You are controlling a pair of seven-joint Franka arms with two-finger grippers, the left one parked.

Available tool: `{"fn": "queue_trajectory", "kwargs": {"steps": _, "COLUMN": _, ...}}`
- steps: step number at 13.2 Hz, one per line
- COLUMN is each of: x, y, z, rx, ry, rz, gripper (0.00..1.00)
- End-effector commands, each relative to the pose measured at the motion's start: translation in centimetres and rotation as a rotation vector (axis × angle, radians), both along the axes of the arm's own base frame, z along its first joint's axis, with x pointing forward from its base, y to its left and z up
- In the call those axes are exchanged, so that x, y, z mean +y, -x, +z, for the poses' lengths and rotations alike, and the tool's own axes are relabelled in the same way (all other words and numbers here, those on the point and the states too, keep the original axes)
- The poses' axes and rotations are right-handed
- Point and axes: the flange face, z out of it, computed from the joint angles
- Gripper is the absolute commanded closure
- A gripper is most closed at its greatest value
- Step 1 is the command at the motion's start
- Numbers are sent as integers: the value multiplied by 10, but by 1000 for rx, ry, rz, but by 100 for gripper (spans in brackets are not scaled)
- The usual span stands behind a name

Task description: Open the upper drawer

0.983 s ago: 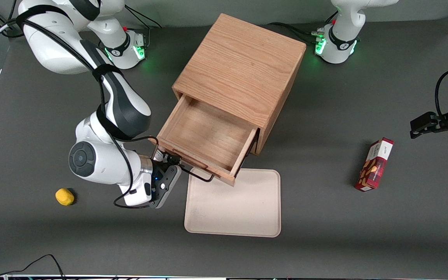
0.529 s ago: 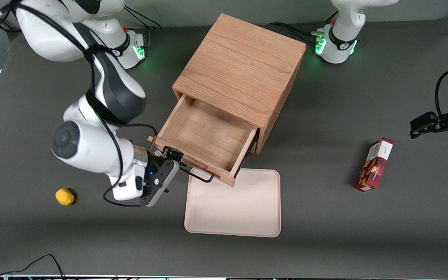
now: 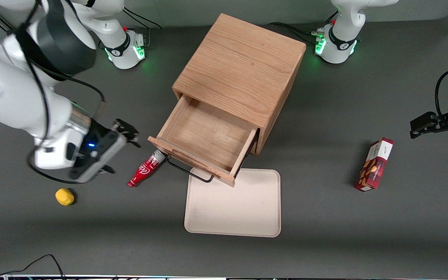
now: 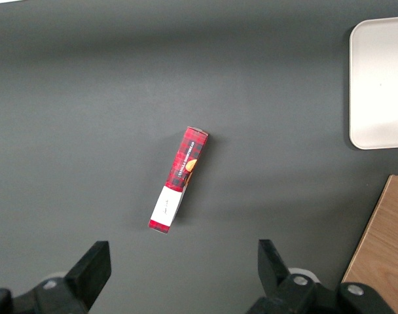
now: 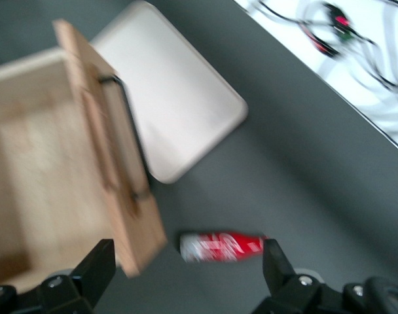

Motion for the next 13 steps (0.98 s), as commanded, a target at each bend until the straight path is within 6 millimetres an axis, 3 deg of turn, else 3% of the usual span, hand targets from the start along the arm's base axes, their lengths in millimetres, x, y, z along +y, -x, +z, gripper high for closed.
{"fn": "queue_trajectory", "kwargs": {"steps": 1, "x": -46, "y": 46, "z": 11, "rx": -21, "ry": 181, "rz": -74, "gripper": 0}}
{"fn": "queue_trajectory", "kwargs": {"steps": 4, "x": -97, "y": 76, "z": 28, "rx": -22, "ry": 204, "rz": -180, "gripper": 0}}
{"fn": "queue_trajectory", "kwargs": {"steps": 7, "x": -161, "y": 78, "z": 35, "rx": 6, "ry": 201, "rz": -351, "gripper": 0}}
{"fn": "queue_trajectory", "kwargs": {"steps": 11, "x": -172, "y": 83, "z": 49, "rx": 50, "ry": 170, "rz": -747, "gripper": 0}}
{"fn": "queue_trajectory", "kwargs": {"steps": 13, "x": -182, "y": 79, "z": 55, "rx": 40, "ry": 159, "rz": -801, "gripper": 0}}
